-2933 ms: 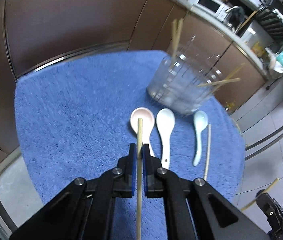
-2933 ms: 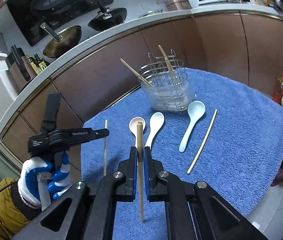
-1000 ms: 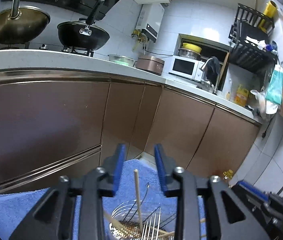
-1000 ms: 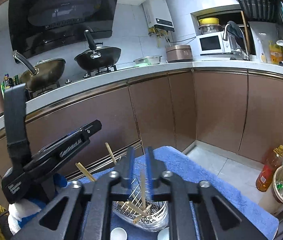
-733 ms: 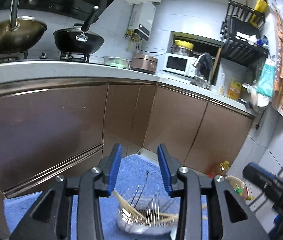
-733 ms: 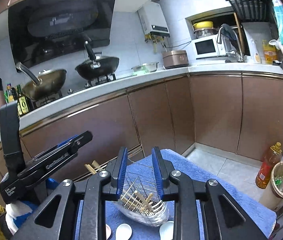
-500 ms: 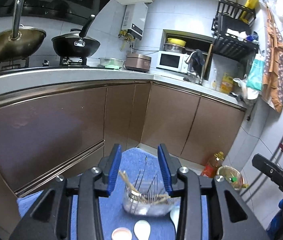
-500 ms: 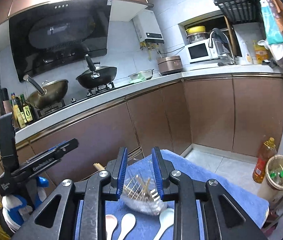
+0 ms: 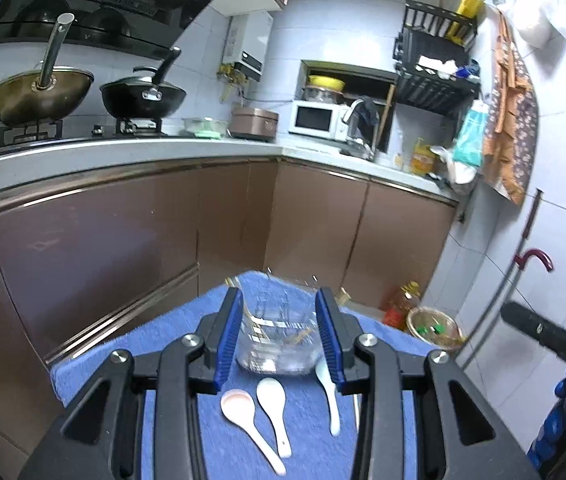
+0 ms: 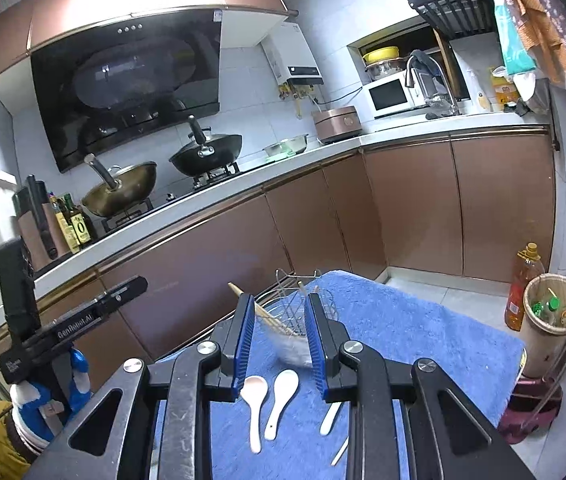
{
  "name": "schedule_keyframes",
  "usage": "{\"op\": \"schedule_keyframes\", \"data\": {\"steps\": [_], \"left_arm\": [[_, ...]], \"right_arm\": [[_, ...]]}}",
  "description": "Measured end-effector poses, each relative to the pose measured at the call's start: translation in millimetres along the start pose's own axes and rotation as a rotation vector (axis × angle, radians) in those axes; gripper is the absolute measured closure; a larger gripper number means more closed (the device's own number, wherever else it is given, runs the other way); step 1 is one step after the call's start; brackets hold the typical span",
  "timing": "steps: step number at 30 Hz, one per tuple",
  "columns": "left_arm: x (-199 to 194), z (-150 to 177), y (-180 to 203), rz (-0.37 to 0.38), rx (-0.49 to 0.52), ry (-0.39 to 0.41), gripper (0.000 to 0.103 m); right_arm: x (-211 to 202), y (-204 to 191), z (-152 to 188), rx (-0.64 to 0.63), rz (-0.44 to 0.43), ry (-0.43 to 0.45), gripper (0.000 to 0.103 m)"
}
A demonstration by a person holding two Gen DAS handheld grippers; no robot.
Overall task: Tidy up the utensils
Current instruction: 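Move both open tools back down toward the ceramic spoons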
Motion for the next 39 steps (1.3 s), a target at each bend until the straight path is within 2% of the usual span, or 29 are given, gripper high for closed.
{"op": "schedule_keyframes", "data": {"steps": [4,6,11,21,29,39], "left_arm": [[-14,17,1,0.031,-0.007,-0.038,0.066],[-20,25,-1,0.058,-0.030,-0.070,0.061],[-30,43,-6,0.107,-0.067,-0.116,0.060],[-25,71,-11,0.190,-0.119,-0.207,0.060],[31,95,-13,0.231,-0.160,-0.340,0.060],[125,125,-26,0.240,-0.255,-0.508,0.060]], "right_arm": [[-24,-6,9,0.014,0.003,0.023,0.074],[-35,-8,13,0.023,0.004,0.033,0.073],[-54,-12,19,0.035,0.008,0.054,0.072],[-53,-15,35,0.034,0.006,0.024,0.067],[-20,5,51,0.064,0.018,-0.059,0.065],[40,62,76,0.164,0.044,-0.188,0.065]]}}
Point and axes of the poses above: each gripper's, at about its wrist camera, not at the fingertips, and x roughly the way its jaws point, y to its right, z to its underside, the point moved 5 cm from there along x, roughly the way its jaws point, and after that the axes turned 9 degrees about -y, right-handed, at the moved point
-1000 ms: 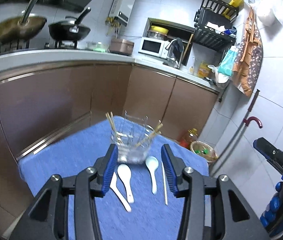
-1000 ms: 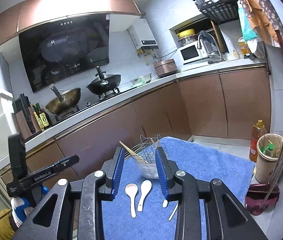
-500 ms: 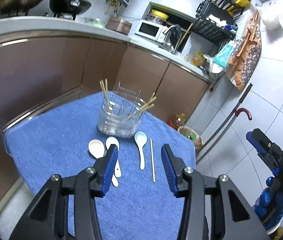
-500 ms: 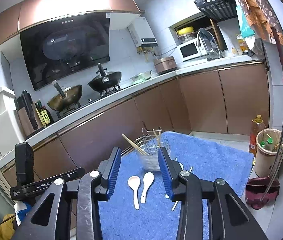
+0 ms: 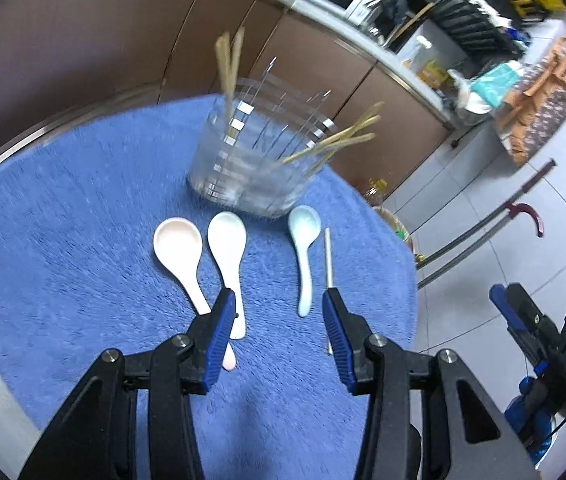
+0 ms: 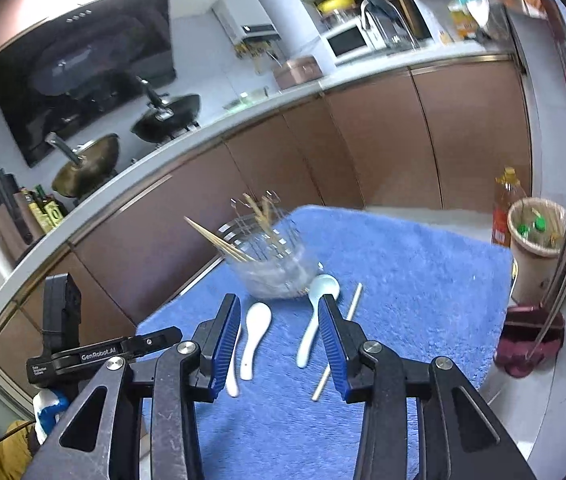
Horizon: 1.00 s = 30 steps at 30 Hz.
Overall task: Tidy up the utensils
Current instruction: 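Move both open tools back down toward the ceramic spoons, then grasp the white spoon with the left tool while the right tool grasps the pale-blue spoon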
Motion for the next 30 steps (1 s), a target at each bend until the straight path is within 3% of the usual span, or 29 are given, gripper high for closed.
{"op": "schedule_keyframes", "data": {"steps": [12,21,30], "left_arm": [[76,-28,-36,-0.042,-0.103,-0.074,0.060],[110,-40,-53,-0.046,-0.162,-0.096,0.062],[121,-52,-53,-0.063,-0.143,-0.083,0.062]], "right_arm": [[59,43,8,0.070,0.011,-0.119,0.065],[79,56,11,0.077,0.021,-0.161,0.065],[97,56,12,0.057,0.025,-0.197,0.065]]}}
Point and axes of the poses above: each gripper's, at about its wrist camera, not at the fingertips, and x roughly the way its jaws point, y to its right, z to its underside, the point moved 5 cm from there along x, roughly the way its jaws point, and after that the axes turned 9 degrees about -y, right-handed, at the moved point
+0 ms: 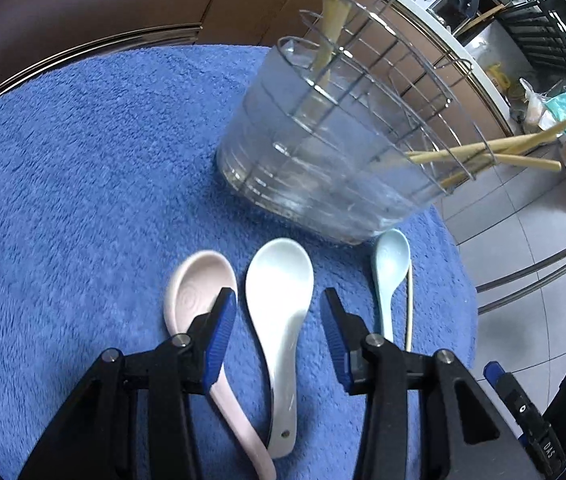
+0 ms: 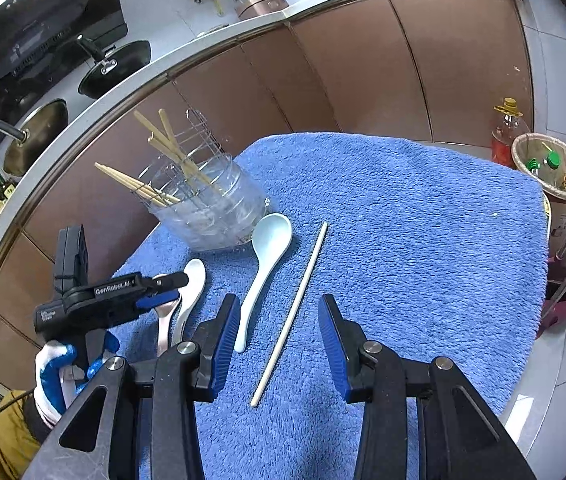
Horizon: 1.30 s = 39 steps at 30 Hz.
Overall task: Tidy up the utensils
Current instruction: 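Grasp the white spoon with the left tool while the right tool grasps the pale-blue spoon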
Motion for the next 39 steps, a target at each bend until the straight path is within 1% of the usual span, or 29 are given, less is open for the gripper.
{"op": "schedule_keyframes", "data": {"steps": [7,12,15,17,21,23,26,29,32,35,38,39], "left_arm": [[5,-12,5,0.012,0.021,-0.005,0.062],[7,-17,6,0.025,0.058,-0.020,0.075],[7,-15,1,0.044,0.068,-0.033,0.079],[7,-15,-3,0.050,0.076,-0.039,0.080],[6,-11,3,0.042,0.139,-0.038,0.080],[7,-7,10,0.024,0.190,-0.041,0.081],[12,-4,17,0.003,0.224,-0.052,0.080],[18,-7,14,0.013,0.202,-0.067,0.081],[20,-11,11,0.037,0.182,-0.069,0.081],[22,-15,10,0.046,0.179,-0.079,0.081],[27,-20,13,0.060,0.186,-0.097,0.081],[30,-21,16,0.065,0.196,-0.102,0.081]], "right_arm": [[13,0,-4,-0.017,0.003,-0.021,0.065],[20,1,-9,-0.028,0.008,-0.030,0.065],[23,1,-14,-0.035,0.009,-0.031,0.065],[25,1,-19,-0.042,0.012,-0.030,0.065],[30,-1,-29,-0.061,0.018,-0.028,0.065],[32,-2,-33,-0.070,0.020,-0.027,0.065],[36,-2,-39,-0.081,0.021,-0.028,0.065],[43,-4,-46,-0.107,0.028,-0.041,0.065],[52,-7,-54,-0.136,0.013,-0.063,0.064],[66,-7,-62,-0.157,0.012,-0.093,0.063],[83,-4,-70,-0.162,-0.014,-0.135,0.063],[89,-2,-72,-0.163,-0.010,-0.148,0.063]]}}
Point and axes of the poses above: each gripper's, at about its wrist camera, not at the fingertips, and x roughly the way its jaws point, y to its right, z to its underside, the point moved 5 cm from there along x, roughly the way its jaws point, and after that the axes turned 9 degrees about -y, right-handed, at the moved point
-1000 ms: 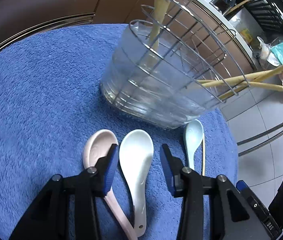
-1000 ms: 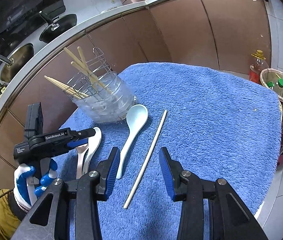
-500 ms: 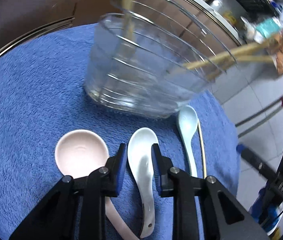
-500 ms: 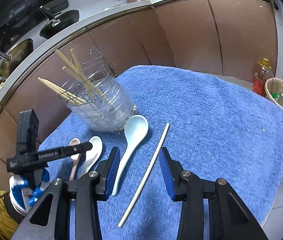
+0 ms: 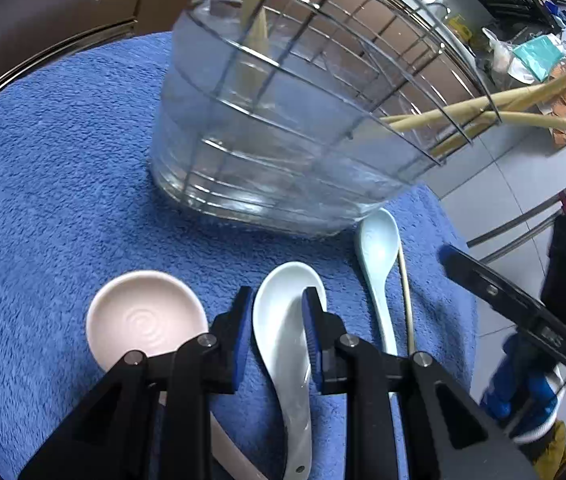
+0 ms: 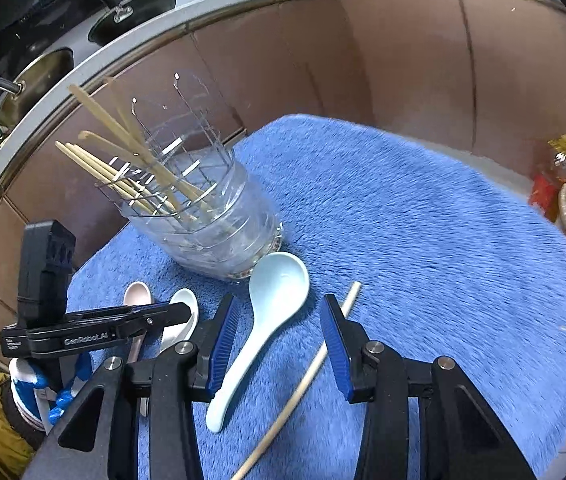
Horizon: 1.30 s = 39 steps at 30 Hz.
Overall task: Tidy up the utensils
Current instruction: 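Grasp the white spoon with the left tool while the right tool grasps the pale-blue spoon, then lift both held spoons and carry them over the utensil holder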
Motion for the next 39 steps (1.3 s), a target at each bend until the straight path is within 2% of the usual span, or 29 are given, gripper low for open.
{"op": "schedule_keyframes", "data": {"steps": [3,11,14,18,20,29,34,39], "left_arm": [[2,-4,-1,0.002,0.009,-0.005,0.083],[9,-12,11,-0.081,0.046,0.022,0.092],[13,-14,18,-0.092,0.050,0.030,0.096],[12,-10,29,-0.119,0.094,0.050,0.098],[13,-8,41,-0.163,0.127,0.063,0.099],[-6,7,88,-0.284,0.220,0.177,0.099],[-27,27,122,-0.315,0.260,0.249,0.099],[-53,45,134,-0.331,0.286,0.304,0.099]], "right_arm": [[14,4,-5,-0.001,-0.005,-0.027,0.063],[45,17,-20,0.007,-0.063,-0.087,0.064],[56,23,-24,0.003,-0.072,-0.121,0.071],[59,21,-26,-0.056,-0.060,-0.143,0.093],[59,18,-26,-0.073,-0.047,-0.146,0.093],[20,-7,-15,-0.106,-0.041,-0.025,0.095],[-9,-23,7,-0.123,-0.003,0.042,0.096],[-34,-35,32,-0.129,0.030,0.077,0.096]]}}
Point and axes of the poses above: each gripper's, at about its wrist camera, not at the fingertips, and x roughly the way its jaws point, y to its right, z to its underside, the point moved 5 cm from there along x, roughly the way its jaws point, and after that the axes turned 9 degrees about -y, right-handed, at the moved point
